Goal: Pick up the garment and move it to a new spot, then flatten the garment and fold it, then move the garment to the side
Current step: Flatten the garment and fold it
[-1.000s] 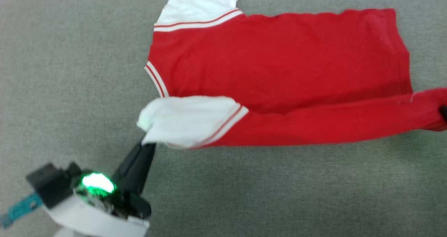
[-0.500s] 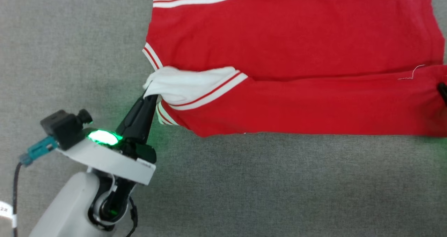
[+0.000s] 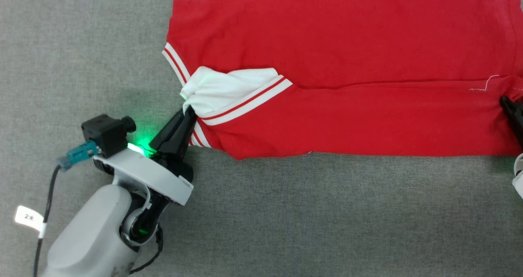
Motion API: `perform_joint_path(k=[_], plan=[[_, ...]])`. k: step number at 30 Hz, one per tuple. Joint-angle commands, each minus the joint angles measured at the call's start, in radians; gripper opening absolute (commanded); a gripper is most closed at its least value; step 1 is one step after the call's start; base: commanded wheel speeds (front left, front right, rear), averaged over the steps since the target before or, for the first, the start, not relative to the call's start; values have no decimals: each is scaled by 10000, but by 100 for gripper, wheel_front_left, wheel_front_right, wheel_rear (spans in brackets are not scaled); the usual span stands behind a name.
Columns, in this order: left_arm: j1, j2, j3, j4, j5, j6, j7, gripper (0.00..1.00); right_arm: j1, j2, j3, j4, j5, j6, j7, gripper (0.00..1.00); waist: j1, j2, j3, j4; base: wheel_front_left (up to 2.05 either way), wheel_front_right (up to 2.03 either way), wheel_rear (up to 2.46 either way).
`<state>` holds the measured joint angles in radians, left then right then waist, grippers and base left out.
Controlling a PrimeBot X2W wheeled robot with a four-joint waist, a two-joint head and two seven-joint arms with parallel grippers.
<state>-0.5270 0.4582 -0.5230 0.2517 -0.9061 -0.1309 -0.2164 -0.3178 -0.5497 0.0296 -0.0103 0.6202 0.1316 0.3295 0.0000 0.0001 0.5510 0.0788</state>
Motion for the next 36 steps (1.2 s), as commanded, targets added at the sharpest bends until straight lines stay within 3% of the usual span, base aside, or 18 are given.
perform_joint_path(k=[1, 3, 4, 5, 6, 7, 16, 23, 29, 36], plan=[[228, 109, -129, 697, 28, 58, 233, 24, 67, 139, 217, 321, 17, -20, 45, 0, 0, -1, -85, 5, 0, 0, 0], [174, 172, -217, 852, 117, 62, 290, 36, 39, 180, 326, 442, 50, -19, -56, 0, 0, -1, -213, -4, 0, 0, 0], [170, 210, -235, 890, 156, 70, 299, 47, 30, 189, 385, 505, 37, -19, -126, 22, 0, -1, -301, -7, 0, 0, 0], [186, 259, -231, 883, 143, 74, 345, 85, 30, 207, 414, 546, 31, -19, -216, 47, 0, -1, -398, -14, 0, 0, 0], [208, 308, -232, 842, 105, 75, 390, 100, 29, 238, 415, 576, 48, -19, -328, 91, 0, -1, -512, -13, 0, 0, 0], [235, 390, -247, 760, 100, 86, 475, 100, 41, 263, 387, 588, 70, -19, -440, 100, 0, -1, -637, -11, 0, 0, 0], [210, 1889, -202, -1309, -21, 771, 2504, 100, 98, 616, -83, 550, -23, -19, -1051, 100, 0, -1, -1614, 22, 0, 0, 0], [-249, 3157, -415, -3292, -1163, 1803, 6337, 100, 175, 777, -425, 335, -166, -19, -915, 100, 0, -1, -1902, 34, 0, 0, 0], [-1226, 3165, -945, -3479, -2131, 2239, 9115, 100, -33, 895, -430, 74, -268, -19, -762, 100, 0, -1, -1677, -222, 0, 0, 0], [-2245, 2358, -1538, -2115, -2396, 2185, 10357, 100, -152, 947, -327, 138, -263, -19, -705, 100, 0, -1, -1404, -660, 0, 0, 0]])
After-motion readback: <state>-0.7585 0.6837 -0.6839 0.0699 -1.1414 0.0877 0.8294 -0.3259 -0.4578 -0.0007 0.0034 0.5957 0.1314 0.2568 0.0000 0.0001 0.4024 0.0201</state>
